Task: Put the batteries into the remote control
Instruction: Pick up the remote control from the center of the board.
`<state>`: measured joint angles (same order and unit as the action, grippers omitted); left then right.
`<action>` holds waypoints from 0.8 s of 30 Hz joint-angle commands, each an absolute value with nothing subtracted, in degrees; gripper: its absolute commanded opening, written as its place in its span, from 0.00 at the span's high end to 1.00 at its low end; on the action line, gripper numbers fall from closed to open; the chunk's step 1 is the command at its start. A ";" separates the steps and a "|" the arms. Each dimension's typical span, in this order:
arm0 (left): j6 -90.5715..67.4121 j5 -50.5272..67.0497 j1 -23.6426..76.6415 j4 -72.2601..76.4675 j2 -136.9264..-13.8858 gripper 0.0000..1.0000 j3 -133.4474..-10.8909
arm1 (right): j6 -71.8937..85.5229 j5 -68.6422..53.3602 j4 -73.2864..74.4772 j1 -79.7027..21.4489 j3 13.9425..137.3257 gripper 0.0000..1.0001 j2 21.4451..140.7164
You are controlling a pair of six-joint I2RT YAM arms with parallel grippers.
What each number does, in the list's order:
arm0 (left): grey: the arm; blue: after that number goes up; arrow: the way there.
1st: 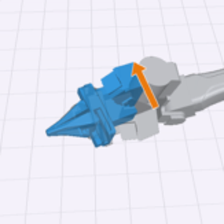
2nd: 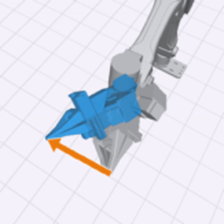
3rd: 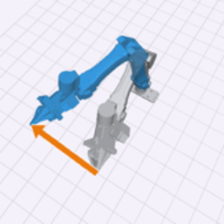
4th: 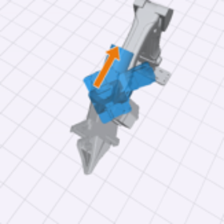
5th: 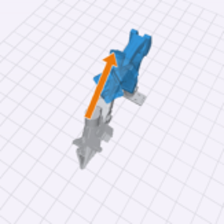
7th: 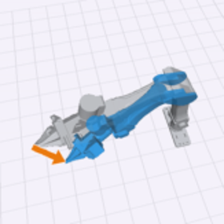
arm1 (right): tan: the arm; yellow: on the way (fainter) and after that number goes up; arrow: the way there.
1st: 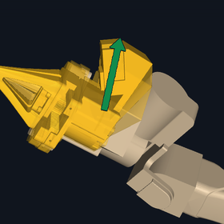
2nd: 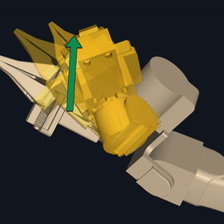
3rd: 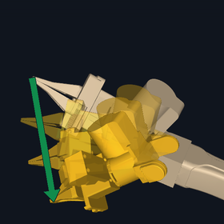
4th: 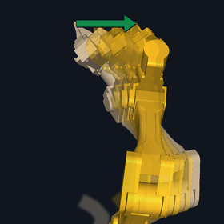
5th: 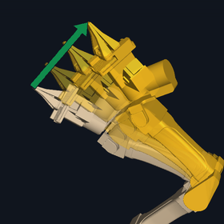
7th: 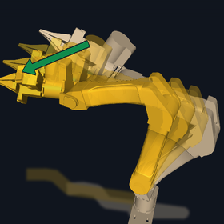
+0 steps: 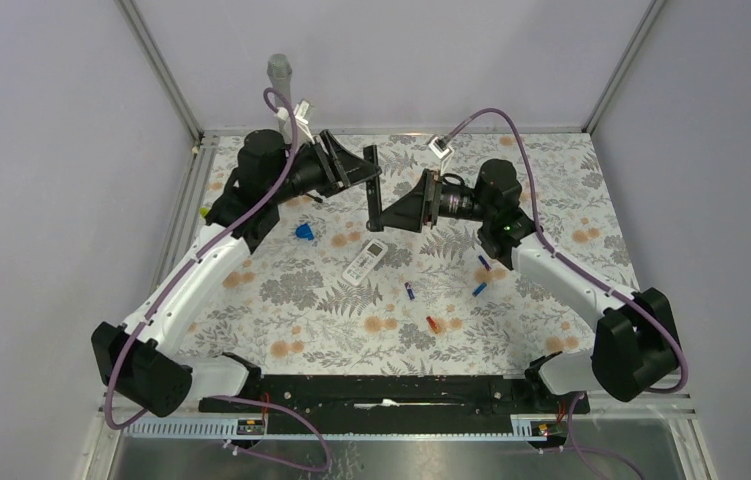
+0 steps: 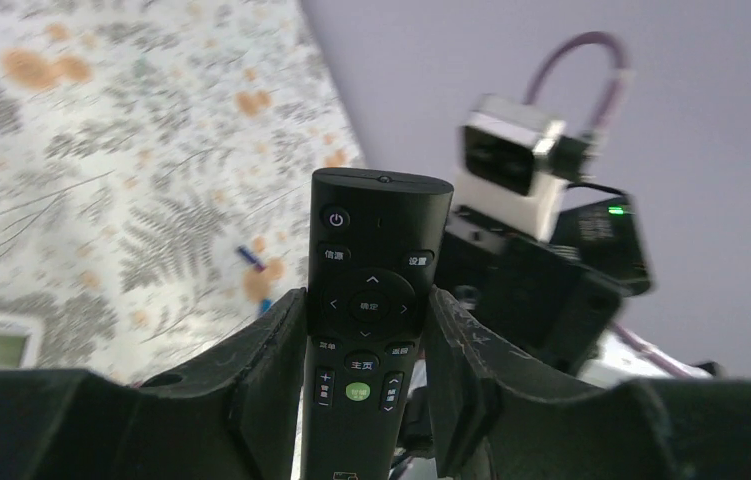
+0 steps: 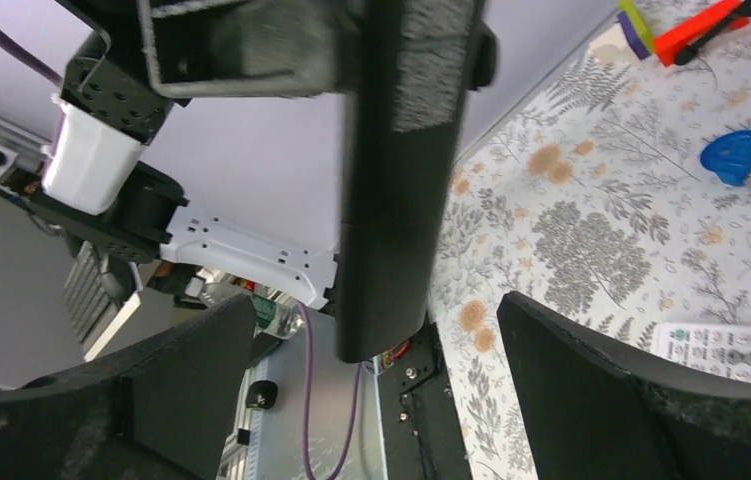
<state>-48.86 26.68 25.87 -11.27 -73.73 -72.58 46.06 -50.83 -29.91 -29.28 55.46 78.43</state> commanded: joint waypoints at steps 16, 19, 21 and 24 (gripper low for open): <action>-58.06 33.40 25.75 8.94 -71.53 0.70 -70.87 | 60.69 -56.25 -50.39 -30.41 61.05 0.56 83.65; -57.10 32.31 25.75 7.20 -71.93 0.56 -71.57 | 59.95 -55.89 -49.18 -30.41 61.11 0.66 83.79; -55.65 29.83 25.75 3.55 -72.00 0.37 -72.31 | 56.11 -54.38 -44.05 -30.41 62.14 0.68 83.63; -51.00 23.71 25.75 -4.74 -72.18 0.11 -73.70 | 41.59 -47.02 -29.53 -31.24 64.15 0.68 82.53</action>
<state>-55.77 30.35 25.82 1.50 -71.83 -70.59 56.27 -54.00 -42.13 -29.95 59.59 83.53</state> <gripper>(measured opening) 0.782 0.494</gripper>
